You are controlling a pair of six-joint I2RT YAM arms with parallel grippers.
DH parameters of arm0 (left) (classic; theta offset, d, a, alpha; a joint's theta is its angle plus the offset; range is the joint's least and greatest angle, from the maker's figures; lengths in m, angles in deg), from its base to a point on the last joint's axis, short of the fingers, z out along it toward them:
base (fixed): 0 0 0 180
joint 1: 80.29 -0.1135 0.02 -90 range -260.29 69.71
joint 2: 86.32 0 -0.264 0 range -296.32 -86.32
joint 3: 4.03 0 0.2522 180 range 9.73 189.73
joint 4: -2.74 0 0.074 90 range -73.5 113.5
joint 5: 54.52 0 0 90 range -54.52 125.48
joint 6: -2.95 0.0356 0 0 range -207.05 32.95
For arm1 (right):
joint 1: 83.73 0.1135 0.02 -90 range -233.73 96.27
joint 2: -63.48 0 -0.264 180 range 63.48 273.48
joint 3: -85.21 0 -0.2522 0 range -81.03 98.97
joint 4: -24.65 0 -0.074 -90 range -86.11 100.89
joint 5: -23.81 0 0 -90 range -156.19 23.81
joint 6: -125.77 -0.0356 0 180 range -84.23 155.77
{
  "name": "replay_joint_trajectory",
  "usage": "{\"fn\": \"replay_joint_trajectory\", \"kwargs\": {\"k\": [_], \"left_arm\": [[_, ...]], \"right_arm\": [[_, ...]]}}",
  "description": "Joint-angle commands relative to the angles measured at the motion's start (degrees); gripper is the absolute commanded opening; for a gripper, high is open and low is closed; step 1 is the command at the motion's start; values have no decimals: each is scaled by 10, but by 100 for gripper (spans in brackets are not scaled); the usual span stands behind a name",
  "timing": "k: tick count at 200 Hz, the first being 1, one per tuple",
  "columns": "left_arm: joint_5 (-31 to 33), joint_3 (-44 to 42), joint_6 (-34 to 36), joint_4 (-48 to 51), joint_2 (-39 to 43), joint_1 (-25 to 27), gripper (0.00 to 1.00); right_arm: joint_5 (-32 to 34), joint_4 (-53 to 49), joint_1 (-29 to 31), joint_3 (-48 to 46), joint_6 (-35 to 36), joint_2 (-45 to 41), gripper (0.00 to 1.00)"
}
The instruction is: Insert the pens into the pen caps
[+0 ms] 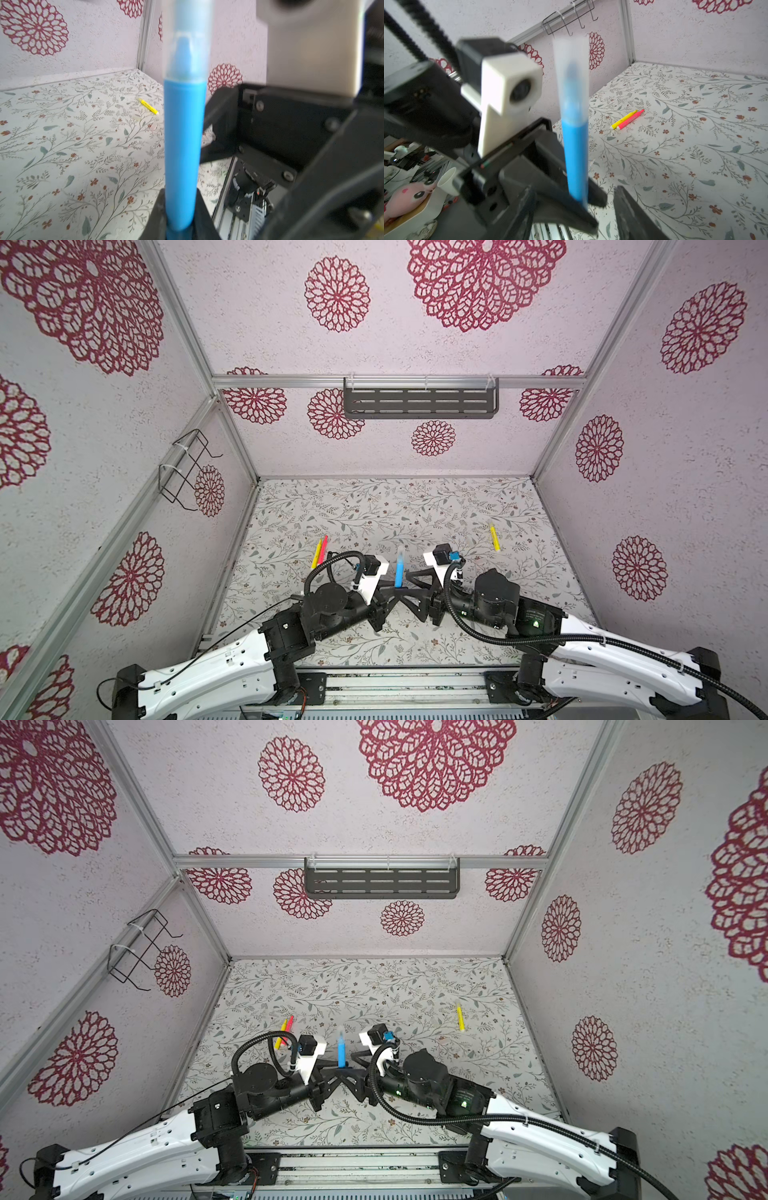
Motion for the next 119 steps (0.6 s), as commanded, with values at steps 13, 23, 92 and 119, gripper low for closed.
{"fn": "replay_joint_trajectory", "kwargs": {"k": [13, 23, 92, 119], "left_arm": [[20, 0, -6, -60, 12, -7, 0], [23, 1, -6, -58, 12, -7, 0], [30, 10, -8, -32, -5, -7, 0], [30, 14, -11, -32, -26, -7, 0]], "right_arm": [[-8, -55, 8, -21, 5, -39, 63], [-2, -65, 8, -20, 6, -51, 63], [20, -133, 8, 16, 27, -99, 62], [29, -150, 8, 44, 46, -98, 62]]}}
